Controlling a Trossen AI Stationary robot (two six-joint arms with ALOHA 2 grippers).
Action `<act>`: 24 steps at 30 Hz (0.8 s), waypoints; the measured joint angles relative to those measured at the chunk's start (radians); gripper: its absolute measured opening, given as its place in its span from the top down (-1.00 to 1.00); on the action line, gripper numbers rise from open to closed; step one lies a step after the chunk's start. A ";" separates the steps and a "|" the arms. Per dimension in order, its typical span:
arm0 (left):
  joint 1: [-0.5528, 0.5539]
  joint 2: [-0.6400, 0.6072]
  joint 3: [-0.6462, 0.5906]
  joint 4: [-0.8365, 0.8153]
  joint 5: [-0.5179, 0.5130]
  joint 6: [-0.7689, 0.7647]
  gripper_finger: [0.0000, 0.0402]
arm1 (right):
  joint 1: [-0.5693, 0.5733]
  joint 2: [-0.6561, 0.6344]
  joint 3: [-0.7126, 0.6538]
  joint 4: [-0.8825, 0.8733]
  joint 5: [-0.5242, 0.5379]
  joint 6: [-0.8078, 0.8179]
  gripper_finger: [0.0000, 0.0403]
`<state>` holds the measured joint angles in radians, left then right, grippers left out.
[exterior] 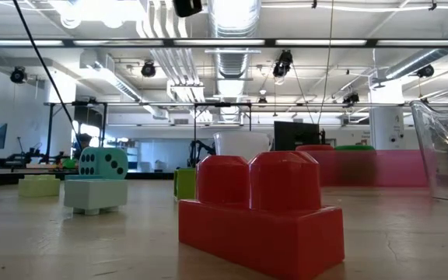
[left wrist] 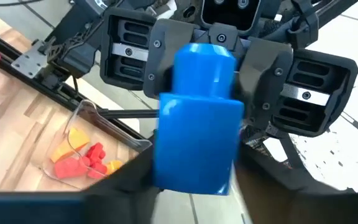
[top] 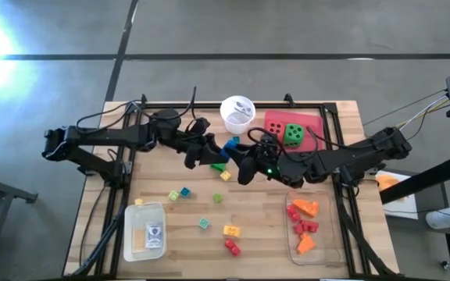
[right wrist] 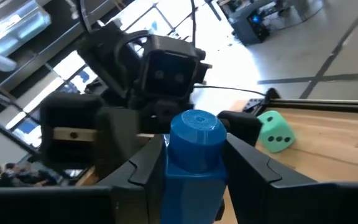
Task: Pick & Place Toys
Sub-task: Put the blue game piece into the transparent bin
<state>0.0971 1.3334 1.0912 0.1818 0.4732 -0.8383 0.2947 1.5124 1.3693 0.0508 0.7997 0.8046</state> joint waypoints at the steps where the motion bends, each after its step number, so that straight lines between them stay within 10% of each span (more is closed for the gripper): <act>1: 0.001 0.000 0.000 0.000 0.000 0.000 -0.09 | -0.001 0.000 0.000 -0.001 0.005 0.000 0.40; 11: 0.001 -0.003 0.000 -0.006 0.083 0.000 -0.76 | 0.000 -0.006 -0.001 0.005 0.001 -0.005 0.40; 24: 0.004 -0.006 0.000 -0.371 0.090 0.112 -0.88 | 0.029 -0.108 -0.001 -0.195 -0.216 0.039 0.40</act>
<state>0.1007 1.3270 1.0908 -0.1890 0.5629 -0.7259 0.3235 1.4044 1.3685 -0.1445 0.5840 0.8436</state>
